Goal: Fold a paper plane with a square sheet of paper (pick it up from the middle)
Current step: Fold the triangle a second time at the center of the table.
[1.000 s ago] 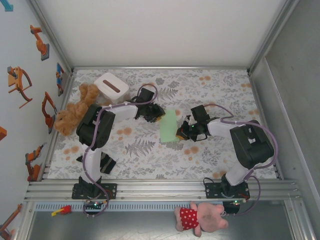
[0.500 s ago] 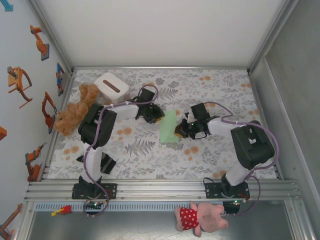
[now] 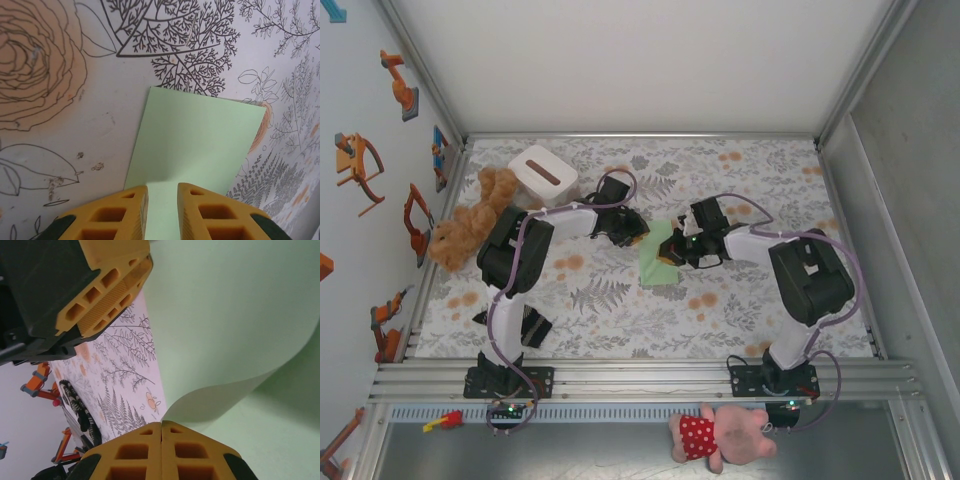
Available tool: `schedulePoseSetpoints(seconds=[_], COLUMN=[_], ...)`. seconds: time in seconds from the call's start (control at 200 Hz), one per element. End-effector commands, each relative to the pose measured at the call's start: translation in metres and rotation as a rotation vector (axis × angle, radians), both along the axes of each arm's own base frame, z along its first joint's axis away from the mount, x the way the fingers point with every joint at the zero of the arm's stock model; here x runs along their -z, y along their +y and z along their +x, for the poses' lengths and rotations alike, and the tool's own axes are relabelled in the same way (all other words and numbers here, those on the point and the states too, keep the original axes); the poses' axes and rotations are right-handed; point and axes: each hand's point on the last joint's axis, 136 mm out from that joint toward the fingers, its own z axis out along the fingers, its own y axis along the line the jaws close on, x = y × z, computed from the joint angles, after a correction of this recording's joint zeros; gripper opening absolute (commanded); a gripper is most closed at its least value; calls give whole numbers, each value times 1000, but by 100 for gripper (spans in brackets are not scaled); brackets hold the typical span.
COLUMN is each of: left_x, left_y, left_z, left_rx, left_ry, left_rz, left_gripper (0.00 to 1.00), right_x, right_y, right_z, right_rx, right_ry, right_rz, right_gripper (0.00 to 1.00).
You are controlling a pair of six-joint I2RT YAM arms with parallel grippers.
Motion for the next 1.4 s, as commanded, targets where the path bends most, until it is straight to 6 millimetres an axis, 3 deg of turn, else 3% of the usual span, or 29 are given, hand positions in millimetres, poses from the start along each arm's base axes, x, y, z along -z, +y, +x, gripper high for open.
schedulePoseSetpoints(seconds=[0.0, 0.436, 0.856, 1.392], left_x=[30, 32, 35, 36], left_y=[9, 10, 10, 9], left_z=[-19, -21, -22, -24], left_rx=[29, 22, 15, 21], left_ry=[82, 95, 110, 116], left_rz=[76, 85, 82, 80], left_gripper=[24, 24, 23, 23], right_x=[2, 19, 22, 25], right_y=[8, 9, 13, 15], right_z=[3, 11, 20, 16], right_rx=[-21, 0, 40, -17], right_ry=[-11, -13, -11, -14], right_rz=[-17, -77, -60, -67], right_gripper=[0, 0, 0, 0])
